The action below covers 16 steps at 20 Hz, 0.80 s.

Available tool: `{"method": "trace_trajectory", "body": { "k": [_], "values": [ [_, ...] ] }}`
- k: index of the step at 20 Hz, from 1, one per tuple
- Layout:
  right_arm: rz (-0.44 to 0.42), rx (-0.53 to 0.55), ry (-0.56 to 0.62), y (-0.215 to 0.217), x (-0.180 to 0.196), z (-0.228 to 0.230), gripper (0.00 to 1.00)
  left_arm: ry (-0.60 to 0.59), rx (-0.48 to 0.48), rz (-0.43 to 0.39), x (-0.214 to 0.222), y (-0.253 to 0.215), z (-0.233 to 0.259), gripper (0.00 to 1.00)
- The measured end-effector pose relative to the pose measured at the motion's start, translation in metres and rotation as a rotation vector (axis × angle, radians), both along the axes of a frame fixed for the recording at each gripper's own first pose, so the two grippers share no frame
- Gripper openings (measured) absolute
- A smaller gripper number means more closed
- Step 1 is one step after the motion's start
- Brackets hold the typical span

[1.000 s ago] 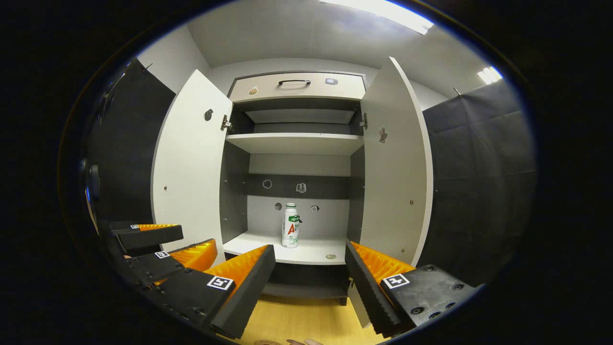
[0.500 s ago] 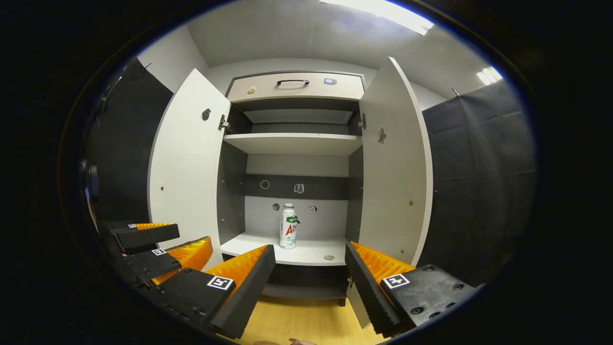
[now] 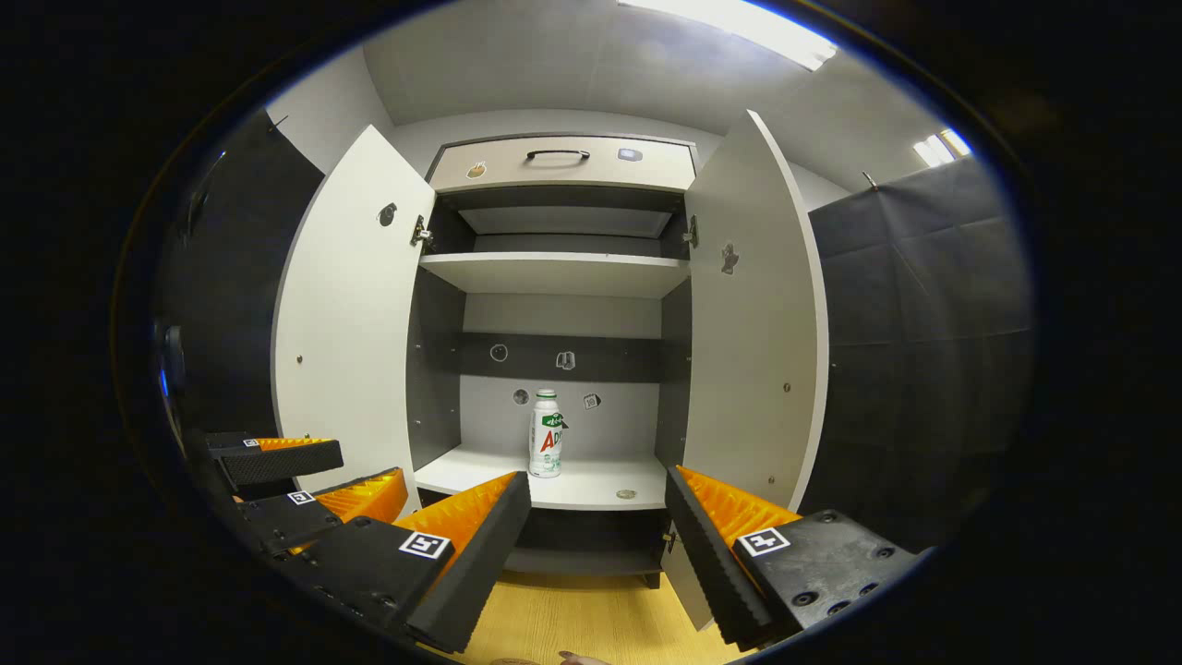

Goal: Grasp the bottle in the cabinet with the left hand and place it on the coaster, then close the right door with the right hand and the left door with the left hand.

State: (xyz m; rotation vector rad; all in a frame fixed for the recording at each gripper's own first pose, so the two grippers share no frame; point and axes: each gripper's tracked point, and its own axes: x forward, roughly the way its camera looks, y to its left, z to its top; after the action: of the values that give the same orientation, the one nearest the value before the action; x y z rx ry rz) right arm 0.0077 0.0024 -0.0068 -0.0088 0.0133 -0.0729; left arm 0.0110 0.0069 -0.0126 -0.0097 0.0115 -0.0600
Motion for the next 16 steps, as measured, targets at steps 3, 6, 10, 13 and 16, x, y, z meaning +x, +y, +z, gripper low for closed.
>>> {"method": "trace_trajectory", "body": {
  "k": [3, 6, 10, 13, 16],
  "values": [
    [-0.005, -0.004, -0.001, -0.003, 0.006, -0.001, 0.97, 0.015, -0.003, -0.006, 0.010, -0.001, -0.005, 0.94],
    [0.009, -0.002, -0.004, -0.010, 0.019, -0.002, 0.97, 0.020, -0.016, -0.004, 0.031, -0.004, -0.007, 0.94],
    [0.049, -0.006, -0.009, -0.019, 0.049, -0.008, 0.97, 0.022, -0.033, 0.011, 0.073, -0.008, -0.009, 0.93],
    [0.100, 0.010, -0.016, -0.021, 0.071, -0.010, 0.97, -0.006, -0.009, 0.034, 0.113, -0.005, -0.009, 0.94],
    [0.141, 0.009, -0.016, -0.023, 0.087, -0.014, 0.97, -0.010, 0.023, 0.063, 0.151, 0.000, -0.013, 0.93]
  ]
}}
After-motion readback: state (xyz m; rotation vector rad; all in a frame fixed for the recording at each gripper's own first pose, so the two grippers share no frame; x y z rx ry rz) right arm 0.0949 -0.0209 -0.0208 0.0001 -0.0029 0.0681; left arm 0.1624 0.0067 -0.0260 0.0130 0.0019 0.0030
